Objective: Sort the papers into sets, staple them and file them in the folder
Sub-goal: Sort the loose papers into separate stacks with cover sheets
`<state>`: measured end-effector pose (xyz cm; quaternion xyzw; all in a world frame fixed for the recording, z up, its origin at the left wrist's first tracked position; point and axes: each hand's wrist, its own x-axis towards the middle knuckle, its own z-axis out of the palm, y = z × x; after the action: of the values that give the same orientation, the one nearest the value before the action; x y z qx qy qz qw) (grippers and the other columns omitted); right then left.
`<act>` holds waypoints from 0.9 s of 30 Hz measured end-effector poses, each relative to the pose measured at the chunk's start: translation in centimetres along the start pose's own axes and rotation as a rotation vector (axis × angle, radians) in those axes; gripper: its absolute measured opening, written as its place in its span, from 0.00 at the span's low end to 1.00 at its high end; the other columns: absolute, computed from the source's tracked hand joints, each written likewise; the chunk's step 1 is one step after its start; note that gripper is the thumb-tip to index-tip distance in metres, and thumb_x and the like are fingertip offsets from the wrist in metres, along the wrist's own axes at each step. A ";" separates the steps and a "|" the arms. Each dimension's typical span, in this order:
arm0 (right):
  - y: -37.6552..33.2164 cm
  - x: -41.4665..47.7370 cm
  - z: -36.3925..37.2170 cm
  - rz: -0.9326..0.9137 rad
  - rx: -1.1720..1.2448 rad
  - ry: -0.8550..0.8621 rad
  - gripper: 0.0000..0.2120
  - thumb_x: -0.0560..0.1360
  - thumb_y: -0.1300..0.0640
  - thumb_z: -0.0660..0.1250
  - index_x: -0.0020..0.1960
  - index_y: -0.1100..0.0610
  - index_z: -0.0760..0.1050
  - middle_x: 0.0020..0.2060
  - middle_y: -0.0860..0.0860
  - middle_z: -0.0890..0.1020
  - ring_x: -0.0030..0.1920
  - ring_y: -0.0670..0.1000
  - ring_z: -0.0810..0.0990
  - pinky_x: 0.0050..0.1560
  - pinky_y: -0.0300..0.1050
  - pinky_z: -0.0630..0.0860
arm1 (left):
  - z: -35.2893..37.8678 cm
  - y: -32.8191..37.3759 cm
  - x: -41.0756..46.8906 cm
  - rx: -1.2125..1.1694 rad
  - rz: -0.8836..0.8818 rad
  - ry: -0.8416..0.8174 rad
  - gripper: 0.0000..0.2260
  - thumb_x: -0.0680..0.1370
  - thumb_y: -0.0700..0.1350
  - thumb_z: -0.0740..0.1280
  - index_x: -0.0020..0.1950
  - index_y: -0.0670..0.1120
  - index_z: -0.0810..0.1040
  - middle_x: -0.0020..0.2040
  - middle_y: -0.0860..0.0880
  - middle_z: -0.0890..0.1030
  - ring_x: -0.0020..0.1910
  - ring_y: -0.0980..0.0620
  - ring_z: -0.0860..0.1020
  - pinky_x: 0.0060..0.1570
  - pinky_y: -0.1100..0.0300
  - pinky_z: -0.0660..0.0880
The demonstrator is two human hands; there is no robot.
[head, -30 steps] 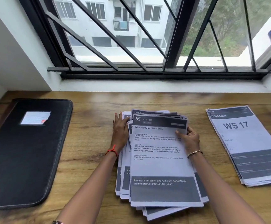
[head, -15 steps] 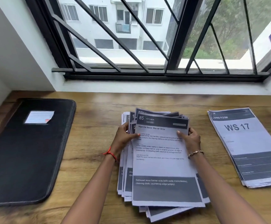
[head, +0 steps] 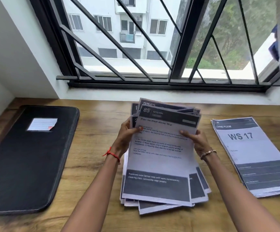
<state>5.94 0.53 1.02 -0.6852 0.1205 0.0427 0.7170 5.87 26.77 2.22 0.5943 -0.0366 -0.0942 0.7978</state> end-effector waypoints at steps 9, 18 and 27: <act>-8.1 -0.8 3.2 -0.306 0.057 0.117 0.14 0.57 0.65 0.77 0.40 0.55 0.79 0.37 0.47 0.84 0.38 0.48 0.83 0.42 0.47 0.80 | 3.7 8.2 1.2 0.138 0.335 0.107 0.13 0.75 0.31 0.64 0.58 0.38 0.70 0.49 0.44 0.79 0.49 0.46 0.80 0.51 0.51 0.79; -11.4 -2.7 7.0 -0.523 0.064 0.428 0.10 0.65 0.64 0.76 0.43 0.59 0.78 0.36 0.48 0.80 0.34 0.44 0.77 0.36 0.39 0.76 | 5.6 10.7 0.4 0.202 0.626 0.065 0.17 0.74 0.42 0.68 0.62 0.47 0.71 0.57 0.39 0.77 0.56 0.44 0.78 0.53 0.45 0.77; -4.7 -3.2 6.5 -0.486 -0.240 0.354 0.16 0.65 0.62 0.76 0.49 0.63 0.74 0.41 0.54 0.78 0.42 0.56 0.78 0.39 0.49 0.80 | 1.4 3.2 0.2 0.363 0.301 0.268 0.10 0.70 0.35 0.73 0.46 0.47 0.77 0.40 0.53 0.80 0.41 0.53 0.78 0.40 0.55 0.77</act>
<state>4.63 7.04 6.56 -0.7704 0.0705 -0.2356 0.5882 6.21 26.32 5.63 0.7226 -0.0349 0.1129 0.6811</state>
